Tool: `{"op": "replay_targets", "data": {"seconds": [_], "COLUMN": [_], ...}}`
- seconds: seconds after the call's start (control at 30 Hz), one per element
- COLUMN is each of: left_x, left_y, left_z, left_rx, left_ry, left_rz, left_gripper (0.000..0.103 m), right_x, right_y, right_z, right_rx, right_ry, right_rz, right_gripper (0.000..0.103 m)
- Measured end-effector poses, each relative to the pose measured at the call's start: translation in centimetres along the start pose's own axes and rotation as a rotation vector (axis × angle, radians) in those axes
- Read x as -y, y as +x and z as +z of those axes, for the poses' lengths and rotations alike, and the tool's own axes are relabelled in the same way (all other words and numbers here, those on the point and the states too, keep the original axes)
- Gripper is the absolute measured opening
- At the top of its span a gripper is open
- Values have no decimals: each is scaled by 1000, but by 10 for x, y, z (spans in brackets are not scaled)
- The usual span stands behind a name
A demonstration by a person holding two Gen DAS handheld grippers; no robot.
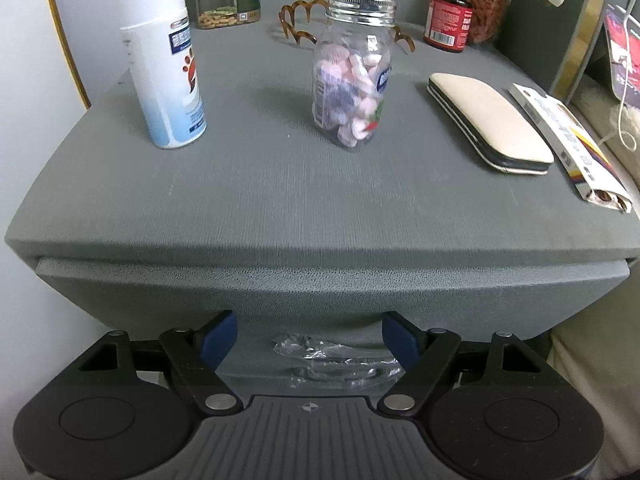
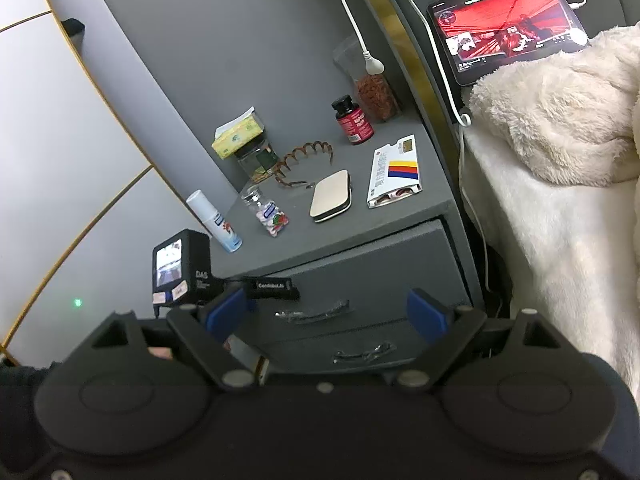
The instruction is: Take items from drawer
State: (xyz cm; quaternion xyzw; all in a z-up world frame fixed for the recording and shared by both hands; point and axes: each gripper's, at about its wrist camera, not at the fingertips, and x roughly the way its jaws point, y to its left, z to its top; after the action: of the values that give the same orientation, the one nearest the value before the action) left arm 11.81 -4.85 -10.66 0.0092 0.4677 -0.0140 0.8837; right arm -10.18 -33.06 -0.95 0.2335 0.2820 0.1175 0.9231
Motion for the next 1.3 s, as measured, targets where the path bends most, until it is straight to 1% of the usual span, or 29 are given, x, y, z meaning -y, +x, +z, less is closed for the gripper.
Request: {"op": "replay_targets", "data": {"seconds": [0.13, 0.23, 0.37, 0.43, 0.5, 0.53, 0.6, 0.63, 0.7, 0.73, 0.77, 0.8, 0.83, 0.93, 1.0, 1.07, 1.1, 1.13, 1.2, 1.27, 1.3], "left_x": [0, -4, -7, -5, -1, -1, -13, -18, -31, -37, -44, -52, -58, -72, -81, -90, -93, -94, -96, -94, -92], "left_y": [-11, -21, -36, -46, -69, -76, -117, -134, -181, -202, -227, -254, -273, -310, -323, -332, -336, -342, -355, -370, -376], "left_z": [-16, -28, -56, -71, -95, -101, -123, -130, -146, -152, -159, -167, -172, -182, -190, -197, -202, -208, -213, -226, -232], "left_rx": [-3, -28, -24, -11, 25, 34, 87, 108, 170, 199, 224, 246, 245, 196, 145, 102, 76, 56, 42, 32, 31], "left_ry": [1, -18, -18, 14, 93, 97, 59, 42, 12, 1, -17, -40, -65, -129, -146, -171, -178, -170, -147, -125, -118], "left_rz": [2, -17, -36, -15, 36, 36, -2, -16, -45, -51, -62, -77, -89, -112, -82, -42, -20, -11, 0, 8, 11], "left_gripper": [75, 75, 75, 75, 75, 75, 77, 81, 87, 94, 103, 103, 103, 103, 103, 103, 103, 103, 103, 103, 103], "right_x": [0, 0, -2, -3, -7, -9, -18, -23, -31, -36, -40, -46, -53, -76, -89, -99, -104, -107, -111, -119, -122], "right_y": [-1, -1, 1, 2, 2, 2, -4, -4, 0, 4, 8, 13, 19, 40, 62, 83, 93, 98, 104, 112, 113], "right_z": [0, -1, -1, -1, 0, 0, 0, 0, 4, 8, 13, 19, 26, 48, 65, 77, 80, 82, 82, 78, 76], "right_rx": [-1, -4, -14, -22, -27, -26, -7, -10, -38, -56, -77, -92, -97, -113, -164, -217, -244, -257, -267, -300, -302], "right_ry": [2, 3, -7, -18, -37, -49, -92, -111, -128, -121, -110, -111, -125, -189, -214, -199, -192, -196, -212, -268, -287], "right_rz": [0, -1, -5, -12, -33, -44, -49, -50, -63, -69, -80, -91, -104, -164, -254, -359, -397, -402, -406, -445, -456], "right_gripper": [87, 87, 87, 87, 88, 89, 97, 102, 102, 102, 102, 102, 102, 103, 103, 103, 103, 103, 103, 103, 103]}}
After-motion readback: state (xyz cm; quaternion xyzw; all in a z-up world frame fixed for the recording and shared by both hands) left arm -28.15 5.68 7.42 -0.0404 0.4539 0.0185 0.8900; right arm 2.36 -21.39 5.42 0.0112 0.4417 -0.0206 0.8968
